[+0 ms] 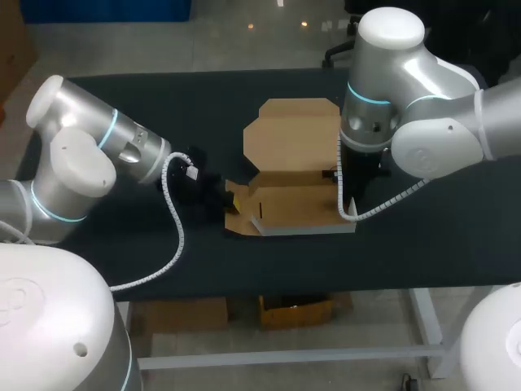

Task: Assemble the packaging by folding the flat box into shape, placing the metal phone stand inside, and closing the box properly

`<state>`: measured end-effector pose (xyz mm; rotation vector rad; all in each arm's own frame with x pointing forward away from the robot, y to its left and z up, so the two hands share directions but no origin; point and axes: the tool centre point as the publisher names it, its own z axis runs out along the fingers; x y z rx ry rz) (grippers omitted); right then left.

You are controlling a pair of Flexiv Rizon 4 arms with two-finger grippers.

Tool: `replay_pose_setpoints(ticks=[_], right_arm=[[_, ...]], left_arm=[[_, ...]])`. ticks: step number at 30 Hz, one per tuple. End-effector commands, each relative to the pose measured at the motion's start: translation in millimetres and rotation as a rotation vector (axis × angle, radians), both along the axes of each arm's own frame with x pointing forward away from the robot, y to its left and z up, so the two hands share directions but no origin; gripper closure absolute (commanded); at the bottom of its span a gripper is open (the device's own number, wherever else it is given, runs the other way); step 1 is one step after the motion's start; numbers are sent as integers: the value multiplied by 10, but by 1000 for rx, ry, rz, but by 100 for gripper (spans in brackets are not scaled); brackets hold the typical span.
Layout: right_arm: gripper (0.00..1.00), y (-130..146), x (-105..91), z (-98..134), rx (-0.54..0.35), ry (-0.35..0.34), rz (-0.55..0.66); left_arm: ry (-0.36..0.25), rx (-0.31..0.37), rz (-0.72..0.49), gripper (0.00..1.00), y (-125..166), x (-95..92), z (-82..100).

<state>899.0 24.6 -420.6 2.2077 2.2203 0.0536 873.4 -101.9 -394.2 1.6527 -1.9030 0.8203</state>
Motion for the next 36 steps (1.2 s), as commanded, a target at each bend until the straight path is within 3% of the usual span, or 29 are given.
replay_pose_setpoints(ticks=[1,18,36], right_arm=[[100,-1,-4,-3,-1,1,0],[100,-1,-4,-3,-1,1,0],[100,-1,-4,-3,-1,1,0]], left_arm=[[-7,49,17,100,-78,-23,55],[-32,298,75,100,-242,-57,226],[-44,423,96,100,-397,-38,328]])
